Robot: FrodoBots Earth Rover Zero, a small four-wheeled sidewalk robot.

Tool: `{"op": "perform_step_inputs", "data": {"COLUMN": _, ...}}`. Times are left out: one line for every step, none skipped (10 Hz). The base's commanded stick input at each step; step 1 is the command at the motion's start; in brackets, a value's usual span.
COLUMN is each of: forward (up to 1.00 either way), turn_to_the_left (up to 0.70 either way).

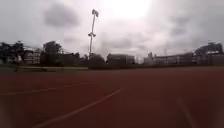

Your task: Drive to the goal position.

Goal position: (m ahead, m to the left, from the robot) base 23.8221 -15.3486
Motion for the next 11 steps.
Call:
{"op": "perform_step_inputs", "data": {"forward": 0.5, "turn_to_the_left": -0.03}}
{"op": "perform_step_inputs", "data": {"forward": 0.5, "turn_to_the_left": 0.0}}
{"op": "perform_step_inputs", "data": {"forward": 0.5, "turn_to_the_left": 0.0}}
{"op": "perform_step_inputs", "data": {"forward": 0.5, "turn_to_the_left": 0.0}}
{"op": "perform_step_inputs", "data": {"forward": 0.5, "turn_to_the_left": 0.0}}
{"op": "perform_step_inputs", "data": {"forward": 0.5, "turn_to_the_left": 0.0}}
{"op": "perform_step_inputs", "data": {"forward": 0.5, "turn_to_the_left": 0.0}}
{"op": "perform_step_inputs", "data": {"forward": 0.5, "turn_to_the_left": 0.0}}
{"op": "perform_step_inputs", "data": {"forward": 0.5, "turn_to_the_left": -0.03}}
{"op": "perform_step_inputs", "data": {"forward": 0.5, "turn_to_the_left": -0.14}}
{"op": "perform_step_inputs", "data": {"forward": 0.5, "turn_to_the_left": -0.27}}
